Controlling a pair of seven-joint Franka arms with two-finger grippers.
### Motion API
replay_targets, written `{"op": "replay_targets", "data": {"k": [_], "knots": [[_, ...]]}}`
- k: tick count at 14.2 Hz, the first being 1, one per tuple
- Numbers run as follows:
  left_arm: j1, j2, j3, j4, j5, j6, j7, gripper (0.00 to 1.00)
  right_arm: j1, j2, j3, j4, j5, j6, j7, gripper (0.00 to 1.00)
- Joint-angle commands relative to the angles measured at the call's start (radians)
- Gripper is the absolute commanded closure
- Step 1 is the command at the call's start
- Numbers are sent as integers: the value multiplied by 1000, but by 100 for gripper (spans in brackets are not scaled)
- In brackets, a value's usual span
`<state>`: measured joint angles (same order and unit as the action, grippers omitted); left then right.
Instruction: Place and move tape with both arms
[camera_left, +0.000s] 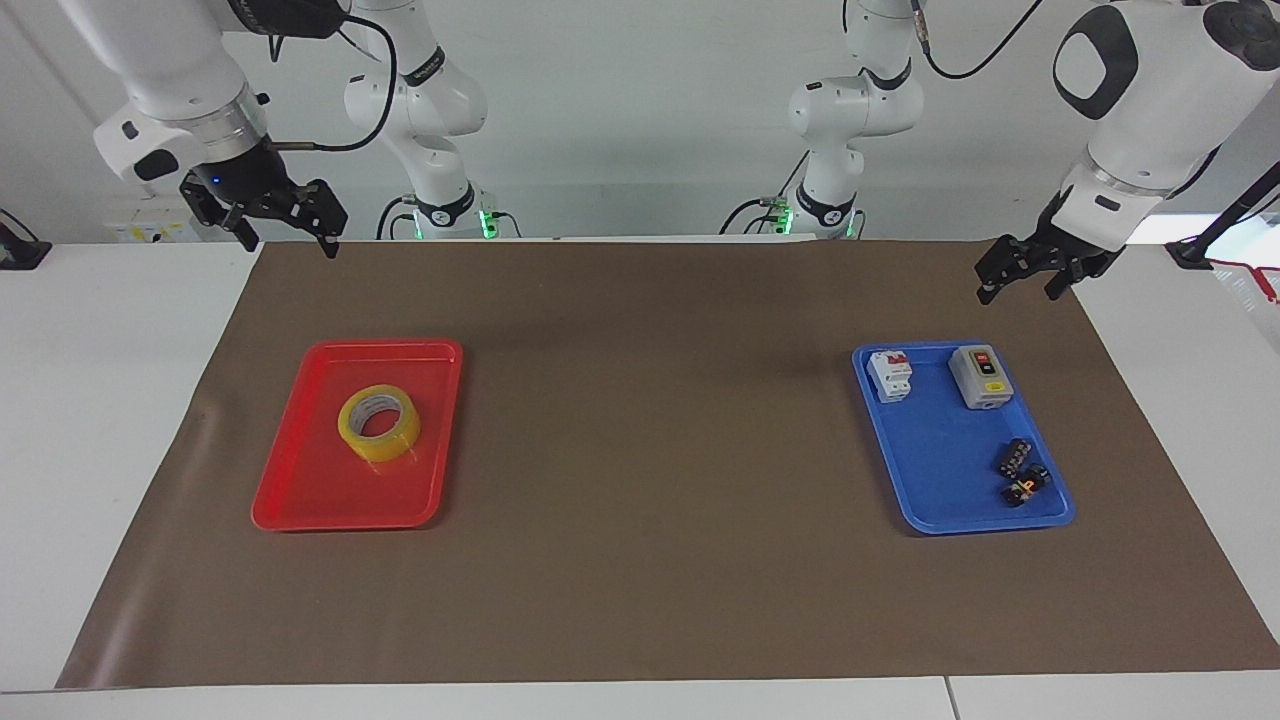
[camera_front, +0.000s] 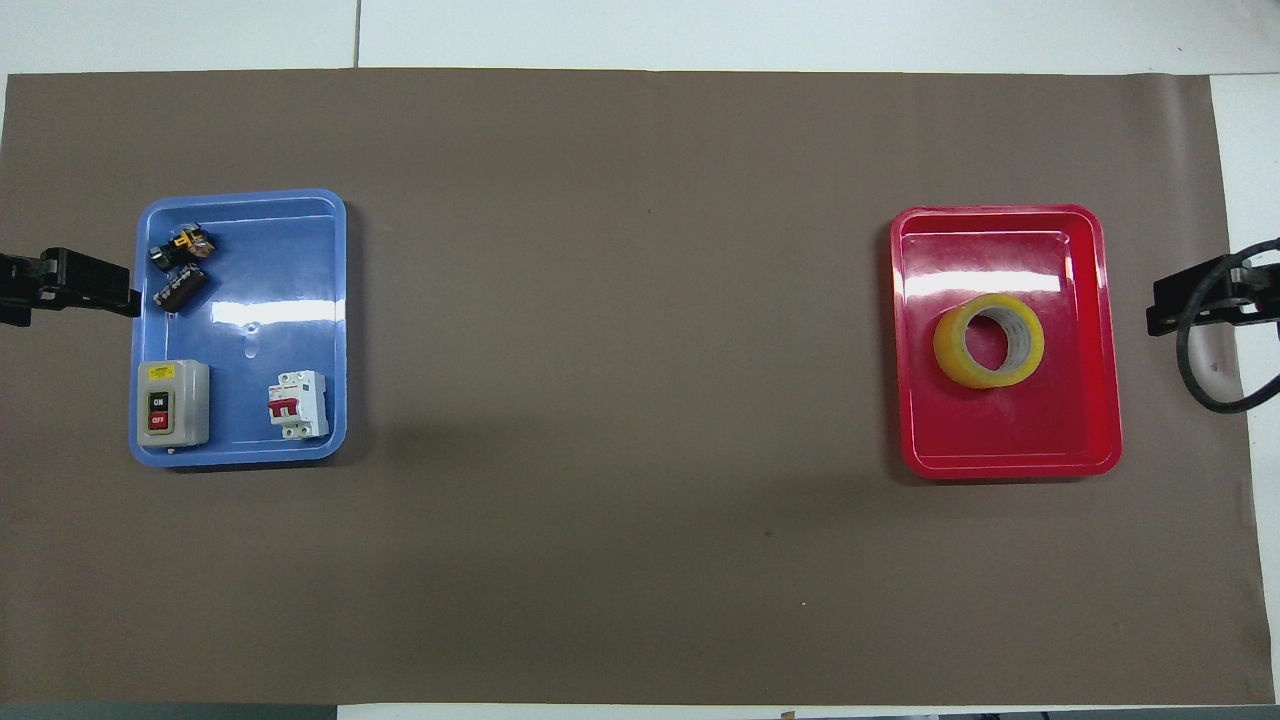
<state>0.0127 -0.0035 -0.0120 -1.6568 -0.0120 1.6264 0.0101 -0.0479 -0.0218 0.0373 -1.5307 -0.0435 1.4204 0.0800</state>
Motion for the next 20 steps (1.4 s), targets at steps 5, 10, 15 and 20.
{"op": "replay_targets", "data": {"k": [5,10,15,20], "knots": [[-2,-32,6,-34,-25,0,14,0,-13,9,18,47,56,-7,-11,0],[0,-32,6,-34,-25,0,14,0,-12,11,19,50,56,-23,35,0],[-2,-32,6,-32,-25,0,14,0,5,11,21,52,45,-47,26,0],[-2,-32,6,-34,-25,0,14,0,0,11,21,75,36,-47,15,0]]}}
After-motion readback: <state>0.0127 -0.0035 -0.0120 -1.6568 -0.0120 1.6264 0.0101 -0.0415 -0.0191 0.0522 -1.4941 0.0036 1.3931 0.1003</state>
